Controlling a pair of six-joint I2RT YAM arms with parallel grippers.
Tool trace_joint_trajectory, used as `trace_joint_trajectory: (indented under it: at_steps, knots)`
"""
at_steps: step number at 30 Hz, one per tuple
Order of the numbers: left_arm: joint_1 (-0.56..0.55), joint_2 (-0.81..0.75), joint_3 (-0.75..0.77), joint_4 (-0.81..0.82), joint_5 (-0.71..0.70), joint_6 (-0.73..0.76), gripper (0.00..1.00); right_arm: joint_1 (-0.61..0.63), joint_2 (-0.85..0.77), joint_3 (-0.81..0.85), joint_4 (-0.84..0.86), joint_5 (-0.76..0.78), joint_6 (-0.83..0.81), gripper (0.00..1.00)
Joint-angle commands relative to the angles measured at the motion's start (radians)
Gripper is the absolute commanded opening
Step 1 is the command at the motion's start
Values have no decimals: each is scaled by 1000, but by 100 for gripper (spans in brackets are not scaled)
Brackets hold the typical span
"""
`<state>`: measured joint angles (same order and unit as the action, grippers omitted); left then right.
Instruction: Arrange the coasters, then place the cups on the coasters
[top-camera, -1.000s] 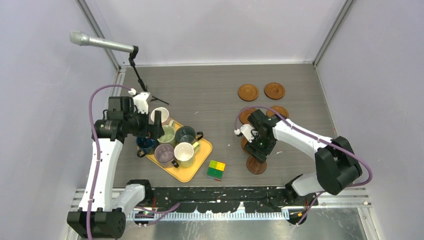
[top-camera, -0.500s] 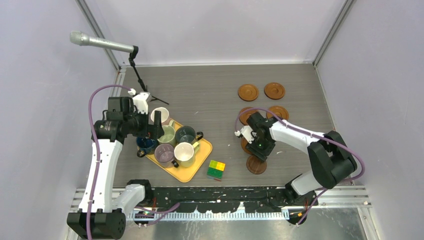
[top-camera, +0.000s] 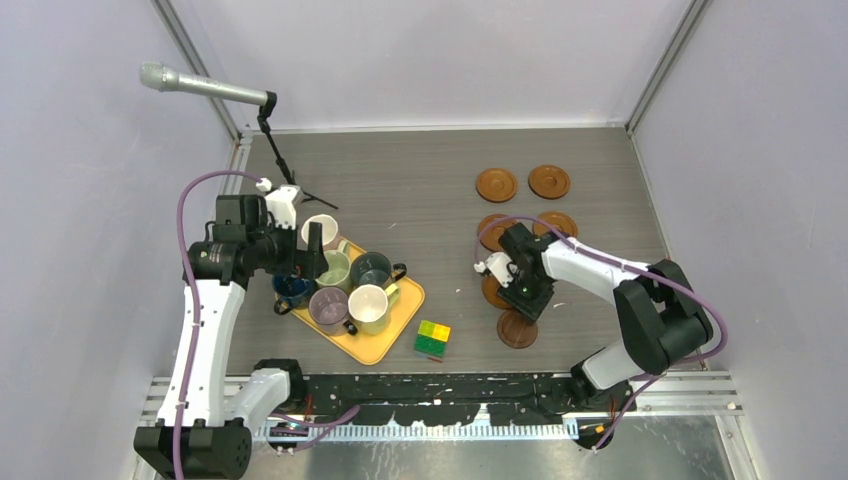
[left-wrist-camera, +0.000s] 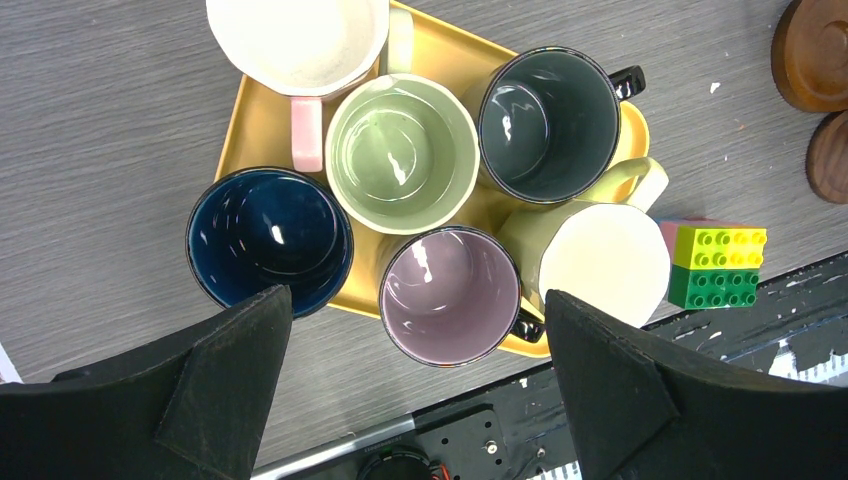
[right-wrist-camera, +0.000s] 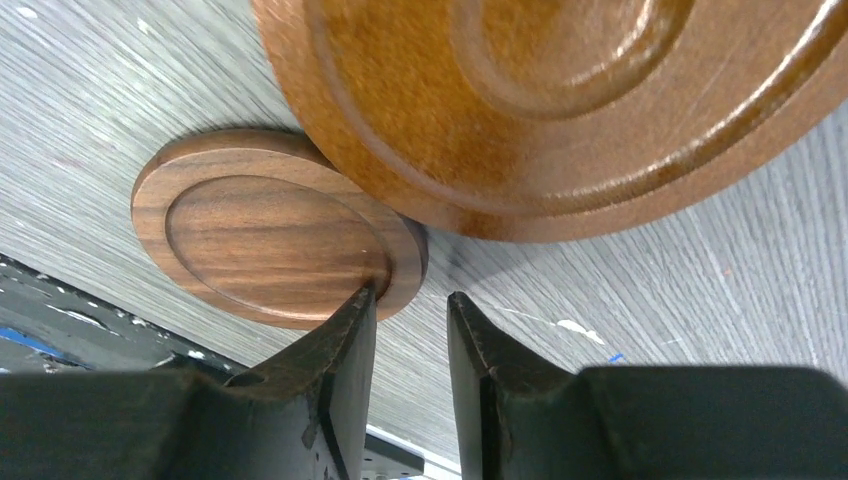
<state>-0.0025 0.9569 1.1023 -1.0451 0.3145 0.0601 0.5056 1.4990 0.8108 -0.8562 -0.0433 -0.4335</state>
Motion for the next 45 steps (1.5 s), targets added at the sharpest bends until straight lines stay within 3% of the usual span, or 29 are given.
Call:
trace_joint_trajectory:
  at_steps: [1,10,19,30,45]
  knots:
    - [-2,-17,-3,21,7,-1,100,-59,-3,-33,-56,29,-98,37]
    - [-2,-17,-7,25,11,0,100,-247,8,-37,-123,40,-234,35]
    - [-2,-15,-1,22,12,0,100,-425,92,54,4,76,-189,36]
    - [-2,-16,1,16,-2,3,100,-528,184,159,122,59,-142,36]
    - [-2,-9,2,16,-5,1,100,-545,234,245,128,57,-132,36]
